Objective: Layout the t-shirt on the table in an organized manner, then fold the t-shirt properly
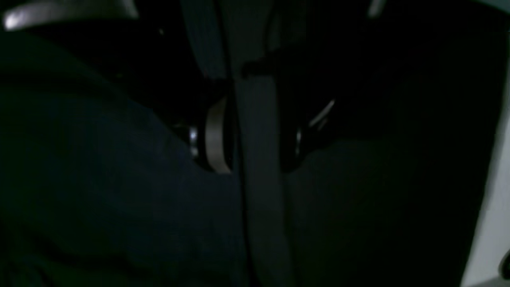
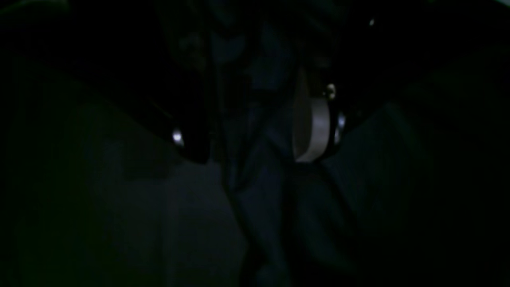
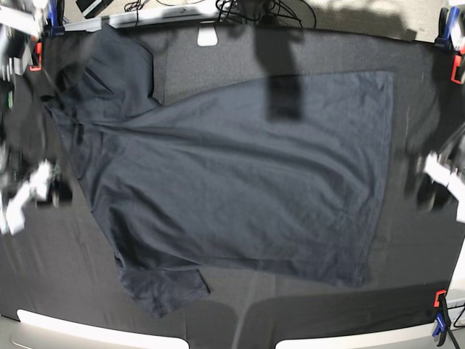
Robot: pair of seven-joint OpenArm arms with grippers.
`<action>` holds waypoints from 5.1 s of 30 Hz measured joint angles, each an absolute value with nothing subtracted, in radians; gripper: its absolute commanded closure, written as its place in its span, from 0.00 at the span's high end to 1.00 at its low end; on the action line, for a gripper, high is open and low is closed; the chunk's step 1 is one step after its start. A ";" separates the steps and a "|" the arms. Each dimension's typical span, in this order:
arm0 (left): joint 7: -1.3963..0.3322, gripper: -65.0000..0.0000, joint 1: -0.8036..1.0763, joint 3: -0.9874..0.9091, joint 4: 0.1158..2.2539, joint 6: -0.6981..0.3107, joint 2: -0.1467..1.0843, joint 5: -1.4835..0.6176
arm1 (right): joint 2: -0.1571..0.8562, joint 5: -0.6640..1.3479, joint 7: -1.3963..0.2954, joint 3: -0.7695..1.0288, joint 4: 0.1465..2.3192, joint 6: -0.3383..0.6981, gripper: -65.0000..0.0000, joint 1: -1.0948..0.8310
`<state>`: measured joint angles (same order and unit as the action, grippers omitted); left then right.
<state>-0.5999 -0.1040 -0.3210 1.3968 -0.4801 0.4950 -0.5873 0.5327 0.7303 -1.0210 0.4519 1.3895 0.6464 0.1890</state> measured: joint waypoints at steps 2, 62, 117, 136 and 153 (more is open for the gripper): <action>-0.601 0.28 -0.194 -0.321 1.285 -0.477 0.459 -0.571 | 0.511 0.731 -1.018 0.450 1.329 0.646 0.50 0.248; 0.281 0.28 -0.721 0.021 0.085 -0.126 0.244 -0.123 | 0.276 0.124 -0.760 0.116 0.465 0.388 0.50 0.841; 0.262 0.28 -0.717 0.021 0.090 -0.139 0.329 -0.123 | 0.235 0.275 -0.801 0.113 0.609 0.689 0.00 0.693; 0.288 0.28 -0.695 0.021 0.094 -0.139 0.333 -0.126 | 0.445 0.078 -0.673 0.114 0.611 0.545 0.14 0.778; 0.253 0.28 -0.690 0.021 0.096 -0.167 0.461 0.016 | 0.256 0.199 -0.739 0.114 0.609 0.556 0.38 0.664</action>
<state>0.2535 -0.6903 0.0208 0.0956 -0.1665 0.4606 0.0158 0.2562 0.1986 -0.7395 0.1139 0.6090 0.5560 0.6636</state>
